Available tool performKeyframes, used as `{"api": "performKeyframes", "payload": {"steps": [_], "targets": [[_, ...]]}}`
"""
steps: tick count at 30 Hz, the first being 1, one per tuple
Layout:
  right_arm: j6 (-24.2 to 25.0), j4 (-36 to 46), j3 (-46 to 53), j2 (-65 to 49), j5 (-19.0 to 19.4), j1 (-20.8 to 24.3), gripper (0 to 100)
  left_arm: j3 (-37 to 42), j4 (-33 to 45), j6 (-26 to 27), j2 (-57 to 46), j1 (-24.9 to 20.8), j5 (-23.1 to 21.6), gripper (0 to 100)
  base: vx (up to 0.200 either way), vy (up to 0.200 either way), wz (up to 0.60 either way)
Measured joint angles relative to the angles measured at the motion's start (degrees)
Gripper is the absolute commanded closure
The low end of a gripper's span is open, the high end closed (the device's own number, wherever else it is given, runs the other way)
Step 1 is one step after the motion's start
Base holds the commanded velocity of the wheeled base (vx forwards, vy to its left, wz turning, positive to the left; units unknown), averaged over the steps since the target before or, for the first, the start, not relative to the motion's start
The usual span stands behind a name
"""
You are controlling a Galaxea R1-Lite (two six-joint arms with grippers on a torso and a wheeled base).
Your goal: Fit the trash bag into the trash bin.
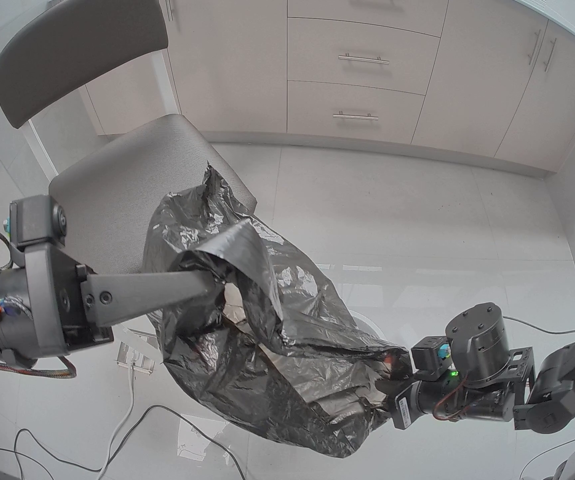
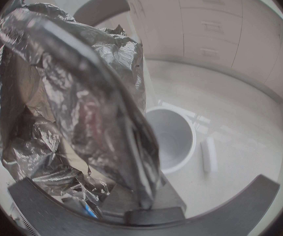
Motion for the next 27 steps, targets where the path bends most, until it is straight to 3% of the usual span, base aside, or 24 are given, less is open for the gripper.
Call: {"api": "performKeyframes", "payload": {"steps": [5,17,21,27], "targets": [[1.63,19.37,-5.34,-6.73,4.6,-1.65,100,0.71,0.09,-0.05,2.22,-1.05,0.05,100,0.0,0.0,0.0],[8.58,60.28,-23.63,-16.02,9.86,-3.83,100,0.68,-0.35,0.3,10.75,-3.89,-0.06,100,0.0,0.0,0.0],[9.33,66.88,-27.7,-17.66,10.98,-4.49,100,0.38,-0.46,0.5,14.01,-5.16,-0.09,100,0.0,0.0,0.0],[9.46,68.02,-29.75,-17.9,14.08,-5.97,100,-0.43,-0.62,0.63,18.09,-6.06,-0.09,100,0.0,0.0,0.0]]}}
